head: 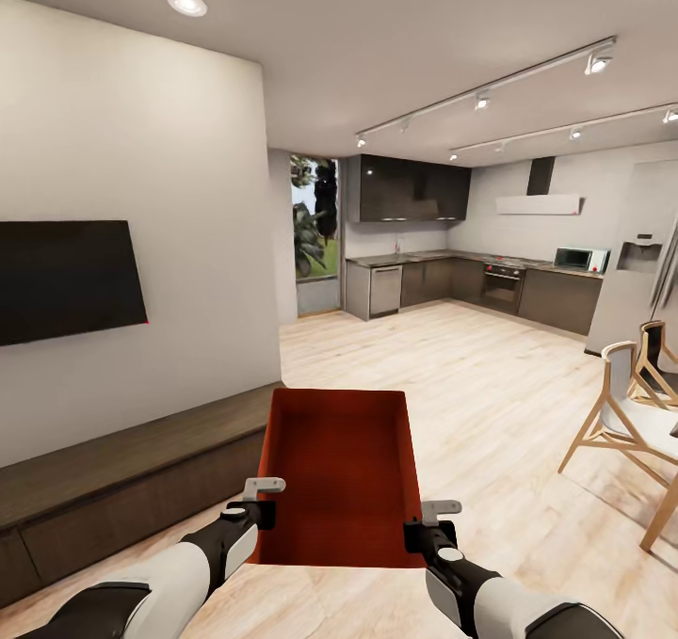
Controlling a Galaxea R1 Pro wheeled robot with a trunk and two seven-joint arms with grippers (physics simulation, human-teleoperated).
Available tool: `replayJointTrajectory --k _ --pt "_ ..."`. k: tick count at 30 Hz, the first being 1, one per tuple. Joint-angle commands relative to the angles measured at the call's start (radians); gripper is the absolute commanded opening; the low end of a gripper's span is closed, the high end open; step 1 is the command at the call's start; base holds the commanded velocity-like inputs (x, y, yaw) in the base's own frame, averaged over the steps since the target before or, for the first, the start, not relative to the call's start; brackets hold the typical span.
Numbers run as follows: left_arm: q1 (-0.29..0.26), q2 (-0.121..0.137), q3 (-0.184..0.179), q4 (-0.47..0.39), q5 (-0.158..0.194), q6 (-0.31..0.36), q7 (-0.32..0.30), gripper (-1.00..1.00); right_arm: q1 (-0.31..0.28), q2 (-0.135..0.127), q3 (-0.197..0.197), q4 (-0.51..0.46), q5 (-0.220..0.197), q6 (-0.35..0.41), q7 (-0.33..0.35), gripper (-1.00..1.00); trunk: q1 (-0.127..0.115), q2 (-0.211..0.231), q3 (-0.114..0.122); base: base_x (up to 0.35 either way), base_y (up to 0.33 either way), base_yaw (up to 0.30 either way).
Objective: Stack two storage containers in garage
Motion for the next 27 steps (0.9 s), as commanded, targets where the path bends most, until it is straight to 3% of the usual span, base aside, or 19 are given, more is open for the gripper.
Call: replayJointTrajectory --k 1,12,27 --pt "0.000 0.033 0.044 0.002 0.001 0.004 0.011 -1.00 -0.001 0.000 -0.004 0.000 -0.013 -0.099 -0.004 -1.00 0.000 -0.001 0.000 0.000 0.000 0.000" --pt "0.000 0.033 0.044 0.002 0.000 0.004 0.011 -1.00 -0.001 0.001 -0.004 0.000 -0.013 -0.100 -0.004 -1.00 0.000 -0.001 0.000 0.000 0.000 -0.034" --pt "0.000 0.033 0.044 0.002 0.000 0.004 0.011 -1.00 -0.001 -0.001 -0.004 0.000 -0.014 -0.099 -0.003 -1.00 0.000 -0.001 0.000 0.000 0.000 -0.255"
